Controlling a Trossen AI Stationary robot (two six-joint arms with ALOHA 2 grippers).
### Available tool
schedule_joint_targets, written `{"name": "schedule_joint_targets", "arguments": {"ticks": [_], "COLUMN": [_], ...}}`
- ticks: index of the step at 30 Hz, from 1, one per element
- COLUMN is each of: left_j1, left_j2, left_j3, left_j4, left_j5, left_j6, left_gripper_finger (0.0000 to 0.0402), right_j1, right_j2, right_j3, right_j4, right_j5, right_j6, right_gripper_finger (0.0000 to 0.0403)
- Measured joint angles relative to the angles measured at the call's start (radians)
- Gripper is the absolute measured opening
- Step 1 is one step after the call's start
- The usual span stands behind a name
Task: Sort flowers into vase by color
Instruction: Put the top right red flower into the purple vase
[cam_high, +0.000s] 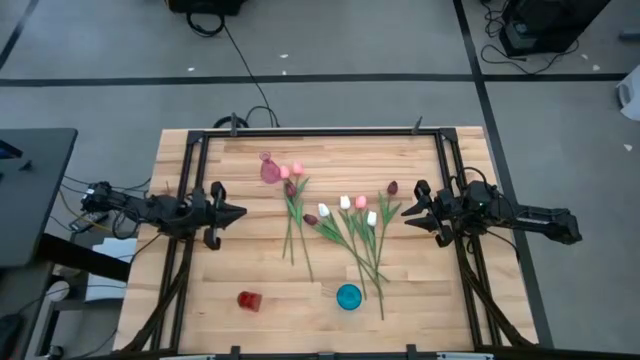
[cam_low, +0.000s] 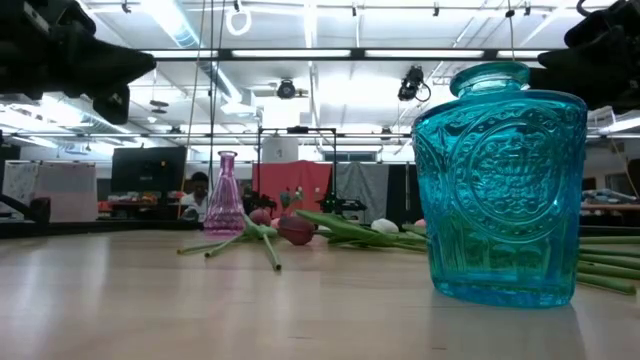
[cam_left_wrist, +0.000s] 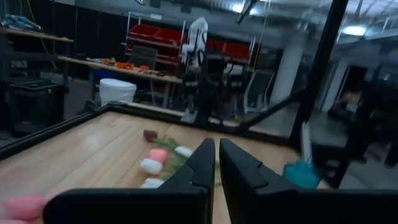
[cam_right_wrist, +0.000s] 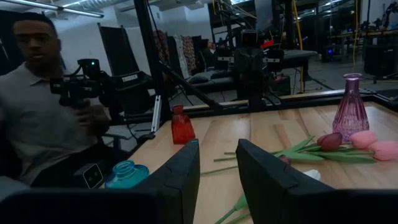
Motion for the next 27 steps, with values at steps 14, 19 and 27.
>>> {"name": "schedule_joint_targets", "arguments": {"ticks": [14, 19, 27], "left_j1": [0.000, 0.001, 0.001], "left_j2": [0.000, 0.000, 0.000], "left_j3": [0.000, 0.000, 0.000], "left_j4": [0.094, 0.105, 0.106], "left_j5": [-0.010, -0.028, -0.028], "left_j6": [-0.091, -0.092, -0.013], "left_gripper_finger": [0.0028, 0.0028, 0.0028], "right_j1": [0.000, 0.000, 0.000], "right_j2": [0.000, 0.000, 0.000], "right_j3": [0.000, 0.000, 0.000], "right_j4": [0.003, 0.078, 0.358], "right_j5": [0.007, 0.104, 0.182], "right_j6": [-0.017, -0.048, 0.060], "right_gripper_finger": [0.0120, 0.0120, 0.0120]}}
